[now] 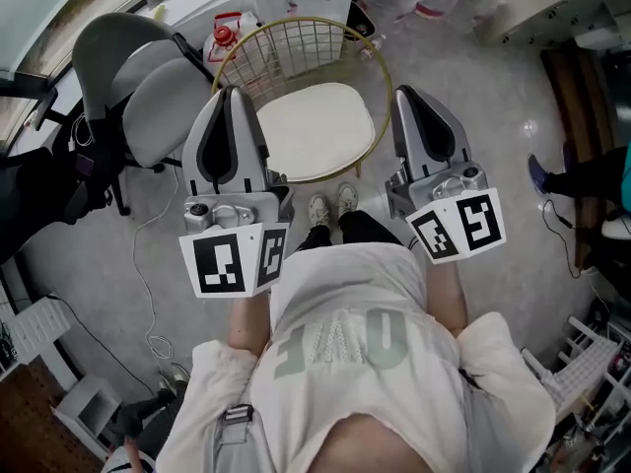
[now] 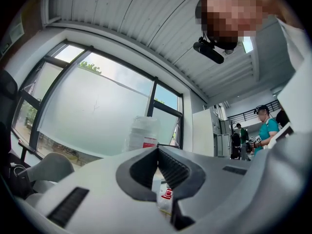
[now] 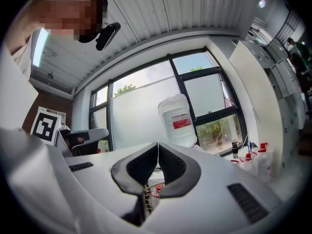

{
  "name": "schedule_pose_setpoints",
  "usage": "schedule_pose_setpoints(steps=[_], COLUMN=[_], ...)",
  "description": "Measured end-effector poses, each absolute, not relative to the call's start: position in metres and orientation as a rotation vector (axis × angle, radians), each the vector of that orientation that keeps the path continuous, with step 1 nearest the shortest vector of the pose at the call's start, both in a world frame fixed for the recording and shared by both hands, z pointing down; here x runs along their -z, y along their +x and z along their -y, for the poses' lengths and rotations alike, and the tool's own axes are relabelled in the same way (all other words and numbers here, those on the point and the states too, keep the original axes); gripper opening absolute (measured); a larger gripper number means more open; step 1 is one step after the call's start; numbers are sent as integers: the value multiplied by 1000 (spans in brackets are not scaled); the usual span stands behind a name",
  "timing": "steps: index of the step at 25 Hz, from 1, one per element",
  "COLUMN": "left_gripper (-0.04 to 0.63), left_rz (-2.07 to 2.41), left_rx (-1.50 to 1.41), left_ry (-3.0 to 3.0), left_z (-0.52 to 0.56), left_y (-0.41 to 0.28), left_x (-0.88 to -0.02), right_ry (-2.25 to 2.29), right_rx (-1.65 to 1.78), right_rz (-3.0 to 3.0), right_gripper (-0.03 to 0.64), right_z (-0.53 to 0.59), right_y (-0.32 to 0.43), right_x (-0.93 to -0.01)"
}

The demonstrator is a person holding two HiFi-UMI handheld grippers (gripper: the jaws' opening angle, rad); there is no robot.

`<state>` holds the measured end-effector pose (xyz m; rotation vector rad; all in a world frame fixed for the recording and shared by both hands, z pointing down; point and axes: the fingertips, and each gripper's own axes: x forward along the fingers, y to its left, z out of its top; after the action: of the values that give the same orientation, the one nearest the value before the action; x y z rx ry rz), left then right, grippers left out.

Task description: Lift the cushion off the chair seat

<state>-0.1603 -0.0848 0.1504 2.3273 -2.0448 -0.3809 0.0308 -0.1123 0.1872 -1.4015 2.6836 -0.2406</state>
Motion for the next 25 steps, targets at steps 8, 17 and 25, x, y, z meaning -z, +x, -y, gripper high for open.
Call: schedule_pose_setpoints(steps=[8,17,25], left_gripper=[11,11,11], left_rz=[2021,1974,1888], left_rx=[307,179,90], left_ry=[2326,2326,2262], left_z=[100,119,129], left_y=[-152,-115,-106], left_x=[-163,-218,-328], right_ry=[-1184,-1165,-952], right_rx=[660,955,1329], right_rz=[-2521,-2411,-2227], right_gripper=[19,50,268], right_z=[134,136,119], right_y=[40,81,67], right_x=[-208,-294,-434])
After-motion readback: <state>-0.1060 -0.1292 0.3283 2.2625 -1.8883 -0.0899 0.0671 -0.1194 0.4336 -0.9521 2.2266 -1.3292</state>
